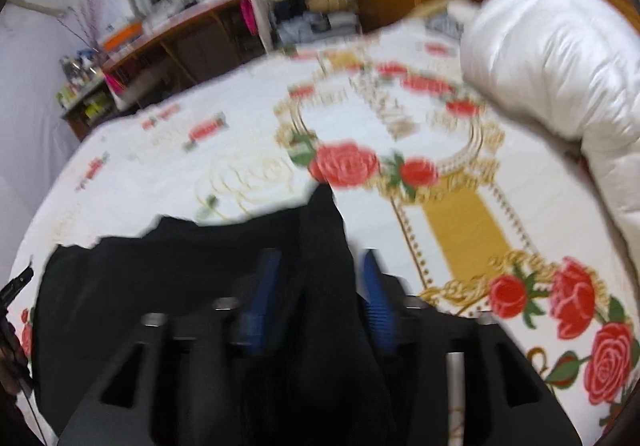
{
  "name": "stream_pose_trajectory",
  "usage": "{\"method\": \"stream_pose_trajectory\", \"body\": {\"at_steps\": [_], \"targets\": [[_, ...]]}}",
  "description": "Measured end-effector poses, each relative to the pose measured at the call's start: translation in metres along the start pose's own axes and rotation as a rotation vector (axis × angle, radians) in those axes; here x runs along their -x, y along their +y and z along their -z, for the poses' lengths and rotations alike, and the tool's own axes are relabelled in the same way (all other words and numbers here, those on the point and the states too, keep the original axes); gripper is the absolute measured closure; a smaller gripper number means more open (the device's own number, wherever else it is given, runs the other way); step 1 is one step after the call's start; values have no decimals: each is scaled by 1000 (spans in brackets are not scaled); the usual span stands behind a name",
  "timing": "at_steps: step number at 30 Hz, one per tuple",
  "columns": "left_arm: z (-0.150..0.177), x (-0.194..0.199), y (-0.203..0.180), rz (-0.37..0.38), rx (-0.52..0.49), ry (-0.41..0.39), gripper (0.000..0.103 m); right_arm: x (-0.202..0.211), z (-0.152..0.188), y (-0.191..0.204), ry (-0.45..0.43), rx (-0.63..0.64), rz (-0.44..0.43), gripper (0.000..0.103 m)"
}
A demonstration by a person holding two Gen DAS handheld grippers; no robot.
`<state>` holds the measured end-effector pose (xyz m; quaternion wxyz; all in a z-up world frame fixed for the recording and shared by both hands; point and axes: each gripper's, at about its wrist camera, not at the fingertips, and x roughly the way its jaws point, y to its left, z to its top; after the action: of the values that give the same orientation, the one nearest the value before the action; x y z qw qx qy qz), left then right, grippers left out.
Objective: Fold large clothes
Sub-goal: 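Lift the hem with both tools and fold it toward the collar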
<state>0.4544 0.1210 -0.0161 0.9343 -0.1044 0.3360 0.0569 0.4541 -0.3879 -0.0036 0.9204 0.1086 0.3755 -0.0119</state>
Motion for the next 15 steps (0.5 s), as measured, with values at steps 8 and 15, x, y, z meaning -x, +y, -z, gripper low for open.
{"method": "stream_pose_trajectory", "body": {"at_steps": [8,15], "targets": [[51,55,-68,238,-87,-39,78,27,70,57,-17,104,-69,43],[72,-25,-67,147,-17,79,80,-40,65,57,1,140,11,42]]}}
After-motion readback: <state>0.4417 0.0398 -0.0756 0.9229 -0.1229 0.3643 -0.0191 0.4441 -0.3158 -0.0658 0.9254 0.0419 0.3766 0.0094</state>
